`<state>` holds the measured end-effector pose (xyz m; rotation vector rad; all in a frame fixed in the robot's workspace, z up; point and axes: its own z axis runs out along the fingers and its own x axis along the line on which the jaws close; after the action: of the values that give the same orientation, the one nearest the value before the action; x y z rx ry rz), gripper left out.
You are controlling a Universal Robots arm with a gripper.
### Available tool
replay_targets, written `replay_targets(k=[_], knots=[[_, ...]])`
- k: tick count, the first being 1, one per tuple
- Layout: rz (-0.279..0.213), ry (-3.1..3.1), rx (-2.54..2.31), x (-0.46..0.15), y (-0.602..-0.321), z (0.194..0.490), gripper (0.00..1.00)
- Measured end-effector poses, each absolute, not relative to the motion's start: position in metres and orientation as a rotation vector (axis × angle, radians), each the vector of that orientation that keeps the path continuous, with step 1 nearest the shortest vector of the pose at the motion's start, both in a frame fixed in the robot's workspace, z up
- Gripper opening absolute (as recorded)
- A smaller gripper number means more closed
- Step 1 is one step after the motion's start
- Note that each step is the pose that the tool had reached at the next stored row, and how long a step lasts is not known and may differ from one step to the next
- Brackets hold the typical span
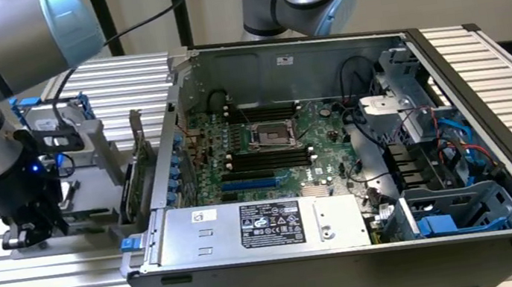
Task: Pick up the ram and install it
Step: 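Pick up the ram and move it above insertion slot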
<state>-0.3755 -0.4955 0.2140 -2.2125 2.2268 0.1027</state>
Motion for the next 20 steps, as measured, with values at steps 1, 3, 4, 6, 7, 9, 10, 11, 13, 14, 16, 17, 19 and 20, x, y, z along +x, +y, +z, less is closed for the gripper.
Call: replay_targets(k=[1,3,4,6,7,9,10,11,13,14,16,17,19,20], knots=[[0.103,2.227,-2.213,-0.375,-0.495,0.217,0.13],[0.104,2.227,-2.213,-0.375,-0.495,0.222,0.13],[0.105,2.228,-2.214,-0.374,-0.496,0.226,0.13],[0.107,2.229,-2.214,-0.373,-0.496,0.234,0.13],[0.108,2.229,-2.215,-0.373,-0.496,0.238,0.13],[0.110,2.230,-2.215,-0.371,-0.495,0.247,0.13],[0.110,2.230,-2.215,-0.370,-0.495,0.252,0.13],[0.111,2.231,-2.215,-0.369,-0.495,0.256,0.13],[0.112,2.231,-2.216,-0.367,-0.496,0.266,0.13],[0.112,2.231,-2.216,-0.366,-0.495,0.270,0.13],[0.113,2.232,-2.216,-0.364,-0.495,0.279,0.13],[0.113,2.232,-2.216,-0.362,-0.495,0.284,0.13],[0.114,2.232,-2.217,-0.359,-0.496,0.293,0.13],[0.114,2.232,-2.217,-0.358,-0.495,0.297,0.13]])
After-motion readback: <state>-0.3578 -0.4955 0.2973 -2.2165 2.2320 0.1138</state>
